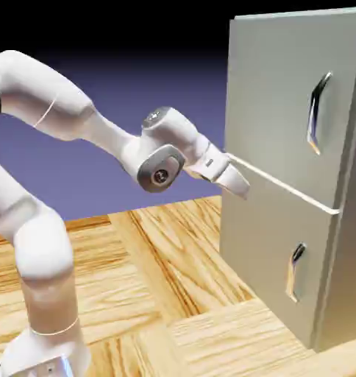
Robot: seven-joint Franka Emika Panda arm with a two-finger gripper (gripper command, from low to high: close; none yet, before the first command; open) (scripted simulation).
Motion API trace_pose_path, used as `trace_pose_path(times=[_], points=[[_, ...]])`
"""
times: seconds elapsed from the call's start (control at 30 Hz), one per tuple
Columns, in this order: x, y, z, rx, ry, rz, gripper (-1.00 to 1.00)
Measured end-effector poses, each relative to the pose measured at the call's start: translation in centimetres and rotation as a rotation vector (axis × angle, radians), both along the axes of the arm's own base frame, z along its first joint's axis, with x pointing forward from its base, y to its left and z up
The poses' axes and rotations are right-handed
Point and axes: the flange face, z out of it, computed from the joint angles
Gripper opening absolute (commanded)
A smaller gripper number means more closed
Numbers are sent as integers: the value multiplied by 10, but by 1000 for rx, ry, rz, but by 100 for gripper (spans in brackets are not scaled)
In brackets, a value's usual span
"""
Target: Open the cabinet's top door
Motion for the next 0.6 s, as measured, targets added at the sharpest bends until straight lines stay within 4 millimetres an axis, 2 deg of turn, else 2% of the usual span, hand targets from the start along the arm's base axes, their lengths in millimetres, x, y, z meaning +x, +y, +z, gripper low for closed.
trace_pose_path(times=[0.3,0.6], points=[[4,14,59,-7,-150,24,0],[-1,17,106,-3,-297,40,0]])
